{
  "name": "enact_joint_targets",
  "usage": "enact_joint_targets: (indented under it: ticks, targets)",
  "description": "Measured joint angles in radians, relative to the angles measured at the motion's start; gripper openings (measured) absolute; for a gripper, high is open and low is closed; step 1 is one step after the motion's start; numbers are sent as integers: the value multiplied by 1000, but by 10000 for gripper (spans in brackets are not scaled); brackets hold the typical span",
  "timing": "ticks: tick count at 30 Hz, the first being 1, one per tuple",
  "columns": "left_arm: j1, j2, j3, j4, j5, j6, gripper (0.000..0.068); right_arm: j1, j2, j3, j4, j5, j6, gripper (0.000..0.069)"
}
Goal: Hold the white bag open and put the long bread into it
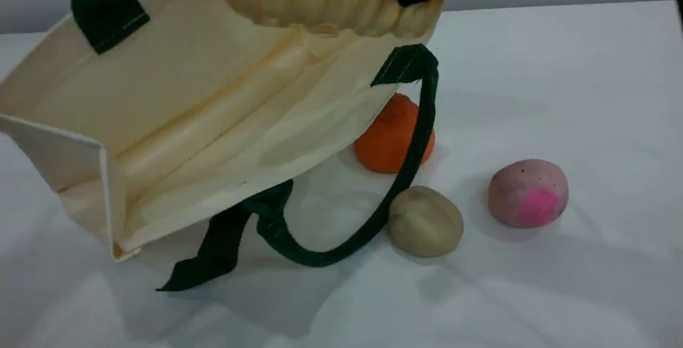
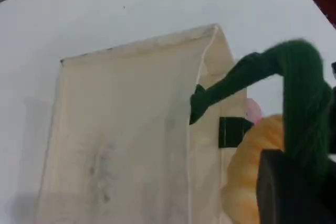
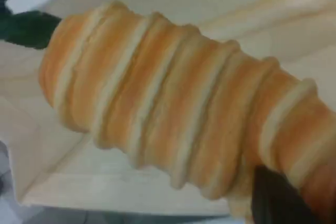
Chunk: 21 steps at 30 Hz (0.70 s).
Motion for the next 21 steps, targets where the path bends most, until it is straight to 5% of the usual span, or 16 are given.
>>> enact_joint_targets:
  ticks: [12,21]
  targets:
    - [0,0,2,-7,-7,-1,88,159,129,-2,69,-141,12,83]
    - [0,3,11,-6,0,-1,88,195,234,-73,96,-213,12,81]
